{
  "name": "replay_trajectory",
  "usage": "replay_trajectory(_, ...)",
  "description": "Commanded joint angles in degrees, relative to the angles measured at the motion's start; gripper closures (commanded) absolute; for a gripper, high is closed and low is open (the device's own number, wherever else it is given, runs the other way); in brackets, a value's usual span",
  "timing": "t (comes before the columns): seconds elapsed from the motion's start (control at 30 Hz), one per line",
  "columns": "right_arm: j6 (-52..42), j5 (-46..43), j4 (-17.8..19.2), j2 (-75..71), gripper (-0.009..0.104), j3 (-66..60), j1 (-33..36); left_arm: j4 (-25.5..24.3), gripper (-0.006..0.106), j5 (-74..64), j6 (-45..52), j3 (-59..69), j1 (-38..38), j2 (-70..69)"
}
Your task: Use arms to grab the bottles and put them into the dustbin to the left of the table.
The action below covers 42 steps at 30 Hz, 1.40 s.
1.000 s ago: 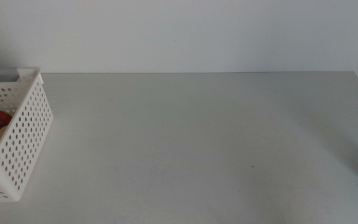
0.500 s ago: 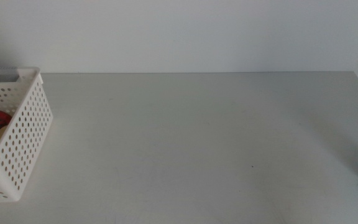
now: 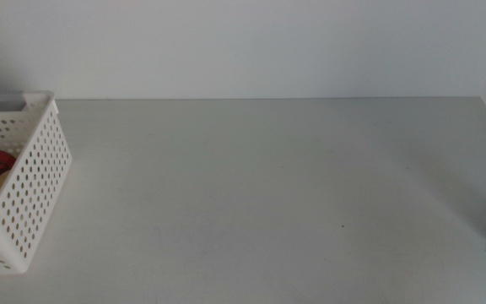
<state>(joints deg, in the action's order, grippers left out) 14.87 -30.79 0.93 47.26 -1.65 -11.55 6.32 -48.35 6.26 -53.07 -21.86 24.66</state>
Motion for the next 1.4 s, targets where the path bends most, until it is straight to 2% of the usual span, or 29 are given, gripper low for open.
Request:
replay_trajectory(0.0, -0.09, -4.62, 0.44, 0.79, 0.03, 0.55, -1.75, 0.73, 0.008, 4.06, -0.86, -1.2, -0.37, 0.71)
replay_trajectory(0.27, -0.35, -5.07, 0.59, 4.52, 0.03, 0.55, -8.19, 0.73, 0.008, 4.06, -0.86, -1.2, -0.37, 0.71)
replay_trajectory(0.43, -4.83, -7.21, 5.11, 4.52, 0.026, 0.55, -8.19, 0.73, 0.008, 4.06, -0.86, -1.2, -0.37, 0.71)
replay_trajectory(0.7, -5.31, -12.68, 9.81, 7.99, 0.01, 0.55, -8.19, 0.73, 0.008, 4.06, -0.86, -1.2, -0.37, 0.71)
replay_trajectory(0.83, -7.58, -16.84, 8.3, 11.17, 0.006, 0.55, -8.19, 0.73, 0.008, 4.06, -0.86, -1.2, -0.37, 0.71)
replay_trajectory(1.03, -12.47, -24.93, 2.18, 15.75, 0.006, 0.66, -8.19, 0.73, 0.008, 4.06, -0.86, -1.2, -0.37, 0.71)
replay_trajectory(1.13, -14.87, -27.75, 0.4, 17.94, 0.006, 0.73, -8.19, 0.73, 0.008, 4.06, -0.86, -1.2, -0.37, 0.71)
replay_trajectory(1.37, -16.4, -33.99, -0.4, 24.33, 0.006, 2.23, -8.19, 0.67, 0.008, 4.06, -0.86, -1.2, -0.37, 0.71)
